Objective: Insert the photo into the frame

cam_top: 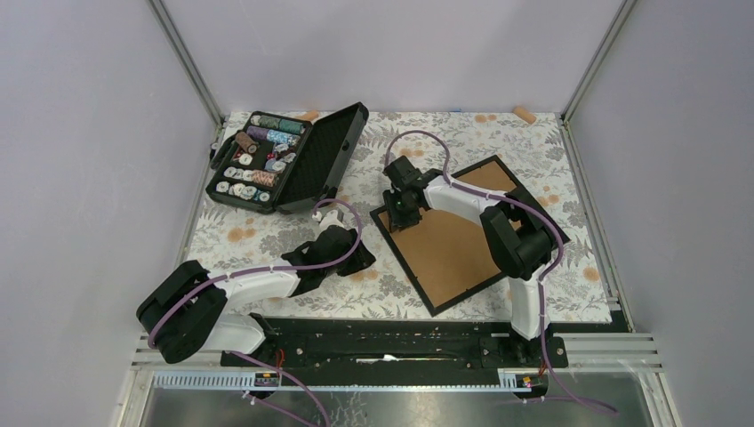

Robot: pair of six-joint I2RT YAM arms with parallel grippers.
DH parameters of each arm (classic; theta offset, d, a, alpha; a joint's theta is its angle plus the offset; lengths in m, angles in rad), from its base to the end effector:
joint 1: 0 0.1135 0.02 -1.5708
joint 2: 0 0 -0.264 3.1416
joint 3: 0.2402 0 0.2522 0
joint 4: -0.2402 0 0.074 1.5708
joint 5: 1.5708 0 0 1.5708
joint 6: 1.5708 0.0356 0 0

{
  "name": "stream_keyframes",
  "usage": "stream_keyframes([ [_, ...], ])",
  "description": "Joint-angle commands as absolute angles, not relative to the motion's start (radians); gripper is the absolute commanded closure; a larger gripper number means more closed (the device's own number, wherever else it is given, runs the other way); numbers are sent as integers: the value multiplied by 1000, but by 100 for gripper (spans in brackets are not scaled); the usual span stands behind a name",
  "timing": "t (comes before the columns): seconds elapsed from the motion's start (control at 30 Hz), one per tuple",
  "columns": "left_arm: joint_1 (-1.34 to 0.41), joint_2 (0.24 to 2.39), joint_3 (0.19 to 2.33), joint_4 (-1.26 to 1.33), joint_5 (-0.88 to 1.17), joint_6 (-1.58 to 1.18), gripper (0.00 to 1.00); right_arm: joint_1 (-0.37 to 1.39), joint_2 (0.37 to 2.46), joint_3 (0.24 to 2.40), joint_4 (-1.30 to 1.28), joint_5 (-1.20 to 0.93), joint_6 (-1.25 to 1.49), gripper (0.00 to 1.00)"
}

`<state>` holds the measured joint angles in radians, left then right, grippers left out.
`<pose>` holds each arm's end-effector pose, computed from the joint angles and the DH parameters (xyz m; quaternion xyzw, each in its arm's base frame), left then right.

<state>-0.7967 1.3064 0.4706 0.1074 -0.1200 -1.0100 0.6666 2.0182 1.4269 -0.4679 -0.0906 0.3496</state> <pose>0.1718 -0.1696 0.1541 -0.1213 0.9032 -0.2867 0.2956 0.3317 0.2651 0.1693 -0.1639 0.9525 0.1612 0.1995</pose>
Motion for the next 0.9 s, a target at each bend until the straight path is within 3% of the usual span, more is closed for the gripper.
stream_keyframes([
  [0.0,-799,1305,471,160,-115,-1000,53,709,2062,1460,-517,-91,355,63],
  [0.23,-798,1291,466,152,-119,-999,52,716,2085,1459,-544,-47,350,64],
  [0.4,-799,1290,462,154,-119,-1001,52,715,2093,1459,-552,-30,341,79],
  [0.87,-799,1294,456,160,-116,-1010,53,716,2096,1481,-549,-39,372,73],
])
